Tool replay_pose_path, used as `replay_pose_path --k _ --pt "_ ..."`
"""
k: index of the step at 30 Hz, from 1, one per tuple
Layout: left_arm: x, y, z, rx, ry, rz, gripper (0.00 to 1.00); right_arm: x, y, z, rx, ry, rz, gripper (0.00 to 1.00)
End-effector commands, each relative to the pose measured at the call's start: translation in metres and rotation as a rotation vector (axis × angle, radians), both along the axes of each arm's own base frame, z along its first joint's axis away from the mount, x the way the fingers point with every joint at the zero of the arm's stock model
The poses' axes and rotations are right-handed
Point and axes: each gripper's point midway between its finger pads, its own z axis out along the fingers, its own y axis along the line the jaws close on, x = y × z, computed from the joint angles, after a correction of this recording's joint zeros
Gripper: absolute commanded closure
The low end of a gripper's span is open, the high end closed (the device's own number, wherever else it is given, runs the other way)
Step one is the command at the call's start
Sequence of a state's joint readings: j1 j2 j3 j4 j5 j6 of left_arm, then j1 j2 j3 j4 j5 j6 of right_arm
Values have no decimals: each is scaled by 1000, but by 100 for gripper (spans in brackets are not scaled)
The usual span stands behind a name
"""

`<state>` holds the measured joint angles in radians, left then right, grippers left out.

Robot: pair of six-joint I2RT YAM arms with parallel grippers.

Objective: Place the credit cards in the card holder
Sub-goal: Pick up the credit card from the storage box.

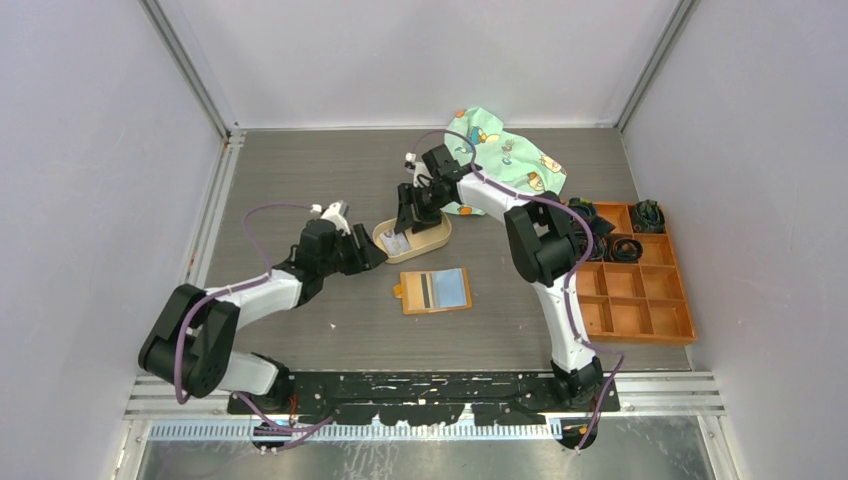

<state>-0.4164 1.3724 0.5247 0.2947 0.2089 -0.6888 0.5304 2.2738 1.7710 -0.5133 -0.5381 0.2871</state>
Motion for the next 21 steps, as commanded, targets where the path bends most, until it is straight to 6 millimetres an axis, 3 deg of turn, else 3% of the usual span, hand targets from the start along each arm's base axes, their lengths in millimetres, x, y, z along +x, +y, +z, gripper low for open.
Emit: replay_pose_path --k 1,7,10,16,21 --pt "23 -2 7 26 -39 11 50 -5 15 4 51 33 22 39" --pt "29 -2 -12 80 25 4 64 -19 30 2 115 120 23 41" --pt "31 -2 -18 97 51 3 71 -22 37 11 177 149 27 42" --pt "33 0 -20 120 81 14 81 -32 58 50 389 231 52 45" --pt "33 3 -17 139 87 22 84 -38 62 80 482 235 82 47"
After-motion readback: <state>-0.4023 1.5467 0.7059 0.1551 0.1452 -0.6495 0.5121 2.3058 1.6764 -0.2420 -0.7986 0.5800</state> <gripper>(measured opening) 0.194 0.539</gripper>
